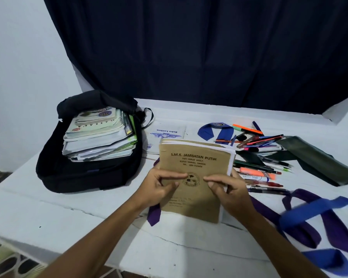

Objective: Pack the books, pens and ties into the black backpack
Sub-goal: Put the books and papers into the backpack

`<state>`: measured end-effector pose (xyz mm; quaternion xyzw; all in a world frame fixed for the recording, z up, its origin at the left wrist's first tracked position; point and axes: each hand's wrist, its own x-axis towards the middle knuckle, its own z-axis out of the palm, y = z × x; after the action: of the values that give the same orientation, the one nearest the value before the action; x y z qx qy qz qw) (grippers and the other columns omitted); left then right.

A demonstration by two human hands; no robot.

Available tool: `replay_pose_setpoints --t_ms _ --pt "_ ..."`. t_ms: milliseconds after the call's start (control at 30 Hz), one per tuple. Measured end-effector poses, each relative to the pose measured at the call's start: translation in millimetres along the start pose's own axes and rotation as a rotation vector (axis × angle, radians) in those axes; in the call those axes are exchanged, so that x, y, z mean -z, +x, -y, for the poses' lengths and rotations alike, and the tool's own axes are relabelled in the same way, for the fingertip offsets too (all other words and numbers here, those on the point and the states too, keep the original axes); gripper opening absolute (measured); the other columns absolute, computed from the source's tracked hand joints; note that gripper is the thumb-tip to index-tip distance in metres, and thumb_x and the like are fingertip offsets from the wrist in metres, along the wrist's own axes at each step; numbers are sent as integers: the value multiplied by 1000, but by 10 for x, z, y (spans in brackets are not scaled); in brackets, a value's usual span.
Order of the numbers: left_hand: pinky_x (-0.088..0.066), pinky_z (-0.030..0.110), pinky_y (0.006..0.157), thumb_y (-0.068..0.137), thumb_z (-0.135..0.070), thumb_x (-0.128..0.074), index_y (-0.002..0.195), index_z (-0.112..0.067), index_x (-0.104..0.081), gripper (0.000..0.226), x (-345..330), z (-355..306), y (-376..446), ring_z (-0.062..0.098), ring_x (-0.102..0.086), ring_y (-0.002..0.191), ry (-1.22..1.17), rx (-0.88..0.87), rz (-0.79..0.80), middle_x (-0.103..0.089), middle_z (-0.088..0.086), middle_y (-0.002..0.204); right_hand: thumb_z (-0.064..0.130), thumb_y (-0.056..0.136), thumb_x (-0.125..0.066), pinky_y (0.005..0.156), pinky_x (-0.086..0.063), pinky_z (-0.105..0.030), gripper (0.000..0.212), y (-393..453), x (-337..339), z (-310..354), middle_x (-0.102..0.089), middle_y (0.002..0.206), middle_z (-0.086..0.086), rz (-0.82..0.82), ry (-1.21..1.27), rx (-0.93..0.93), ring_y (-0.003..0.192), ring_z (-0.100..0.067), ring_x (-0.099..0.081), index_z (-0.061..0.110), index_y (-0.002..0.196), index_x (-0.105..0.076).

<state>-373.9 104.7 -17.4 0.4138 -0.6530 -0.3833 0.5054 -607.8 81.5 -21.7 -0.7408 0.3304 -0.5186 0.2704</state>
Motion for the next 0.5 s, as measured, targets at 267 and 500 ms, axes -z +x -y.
replay_pose_setpoints --t_ms 267,500 --pt "-52 34 92 80 -10 -72 88 -14 -80 12 -7 138 -93 24 -62 111 71 -71 1 -62 19 116 -1 82 -68 88 -52 -20 41 -44 74 13 -71 102 23 155 79 -175 105 -7 -64 35 100 -74" --pt "-55 27 73 78 -1 -62 77 -6 -76 15 -102 86 -141 11 -69 82 -52 125 19 -76 3 80 -2 83 -66 93 -47 -15 45 -120 37 62 -67 112 23 173 54 -131 110 -6 -62 34 110 -69"
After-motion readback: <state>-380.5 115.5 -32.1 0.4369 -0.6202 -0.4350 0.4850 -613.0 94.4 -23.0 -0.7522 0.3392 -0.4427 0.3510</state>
